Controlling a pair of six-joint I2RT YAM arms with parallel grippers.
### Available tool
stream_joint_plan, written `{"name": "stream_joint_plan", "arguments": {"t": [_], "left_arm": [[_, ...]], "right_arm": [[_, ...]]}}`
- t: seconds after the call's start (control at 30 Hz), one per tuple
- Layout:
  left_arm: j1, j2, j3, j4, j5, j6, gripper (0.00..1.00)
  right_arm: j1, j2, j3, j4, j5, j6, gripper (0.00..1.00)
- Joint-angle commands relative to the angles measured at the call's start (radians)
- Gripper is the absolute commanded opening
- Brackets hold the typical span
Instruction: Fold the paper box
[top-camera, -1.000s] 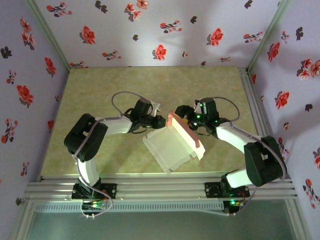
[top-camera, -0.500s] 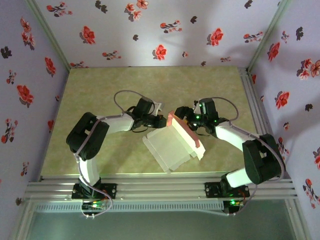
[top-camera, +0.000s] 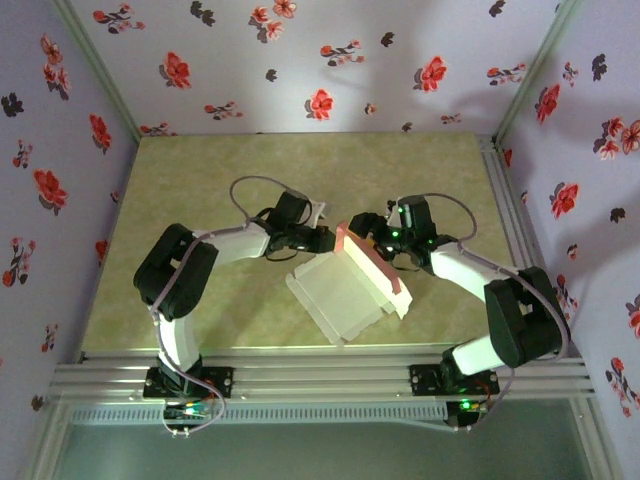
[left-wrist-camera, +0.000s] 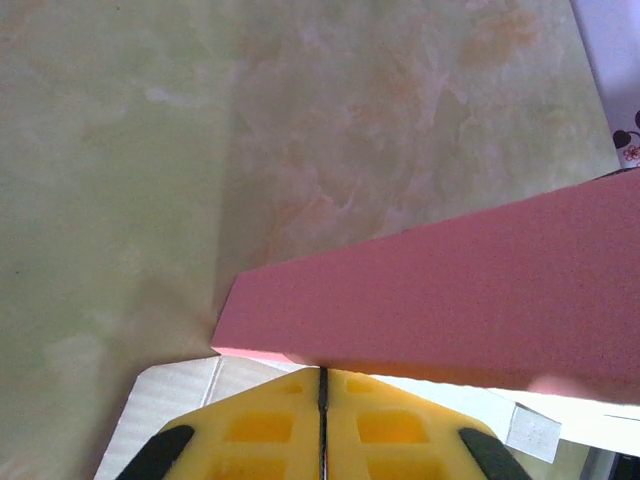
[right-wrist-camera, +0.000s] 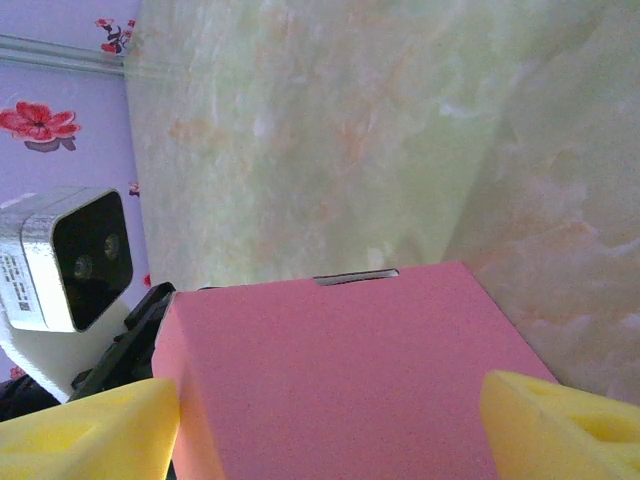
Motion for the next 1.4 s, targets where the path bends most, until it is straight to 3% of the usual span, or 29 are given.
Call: {"name": "stream_joint_plan", "arguments": {"t": [0.0,0.63,1.17,1.37], "left_arm": [[-0.007,0.022,0.032,-0.04,-0.007,0.033,0.09],[0.007,0.005,0.005,-0.014,0.02,-0.022,0.09],[0.087,-0.006,-0.109,0.295,0.235,-0.423,0.09],[0.103,0.013,-0.072,0.253,0.28,-0.428,0.09]], "right_arm": [[0.003,0.017,0.01,-0.029,-0.001,-0.026,0.79],[0.003,0.024,0.004,-0.019,0.008,-0.019,0.79],[0.004,0.049,-0.016,0.057,-0.027,-0.056,0.79],[0.003,0.071,-0.015,0.096,-0.054,-0.083,0.81]]}}
